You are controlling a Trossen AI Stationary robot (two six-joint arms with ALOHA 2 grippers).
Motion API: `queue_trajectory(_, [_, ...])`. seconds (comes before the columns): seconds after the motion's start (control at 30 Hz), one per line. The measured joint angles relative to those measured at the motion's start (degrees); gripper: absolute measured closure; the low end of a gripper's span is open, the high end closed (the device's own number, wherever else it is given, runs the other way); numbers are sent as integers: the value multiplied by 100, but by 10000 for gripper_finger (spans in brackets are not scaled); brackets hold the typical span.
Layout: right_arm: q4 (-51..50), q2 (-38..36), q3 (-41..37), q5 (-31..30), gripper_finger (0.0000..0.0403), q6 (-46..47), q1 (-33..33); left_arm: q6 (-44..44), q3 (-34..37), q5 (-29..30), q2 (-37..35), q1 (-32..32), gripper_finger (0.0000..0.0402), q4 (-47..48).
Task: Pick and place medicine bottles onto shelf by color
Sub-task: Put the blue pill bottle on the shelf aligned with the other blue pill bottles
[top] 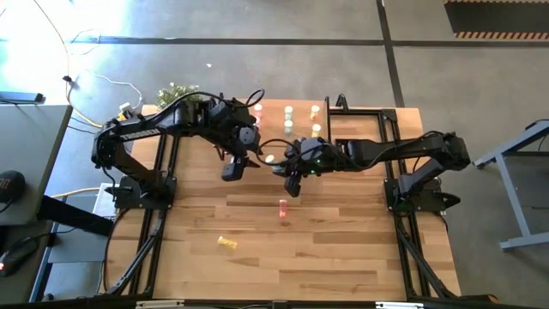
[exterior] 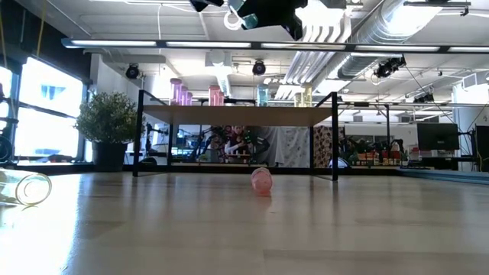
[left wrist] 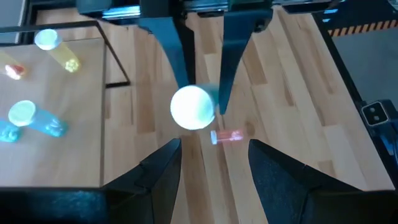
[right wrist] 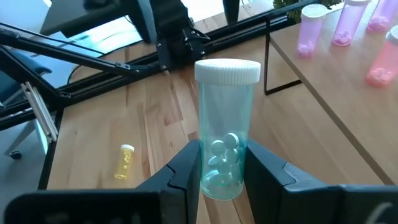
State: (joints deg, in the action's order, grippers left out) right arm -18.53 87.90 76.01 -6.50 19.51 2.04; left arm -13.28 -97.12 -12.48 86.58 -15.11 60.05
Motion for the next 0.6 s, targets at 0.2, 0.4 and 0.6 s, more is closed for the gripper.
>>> queue_trajectory(0.2, [64,0,0,96,315,-29,-4,-13,4,-23,129,26,225,-24])
queue_trajectory(0.4, [37,-2,0,388,315,-162,-4,-46,3,37,251,11,225,-140])
queue_trajectory(0.6, [4,-2,0,564,315,-260,-13,-43,7,-274,279,-31,225,-264])
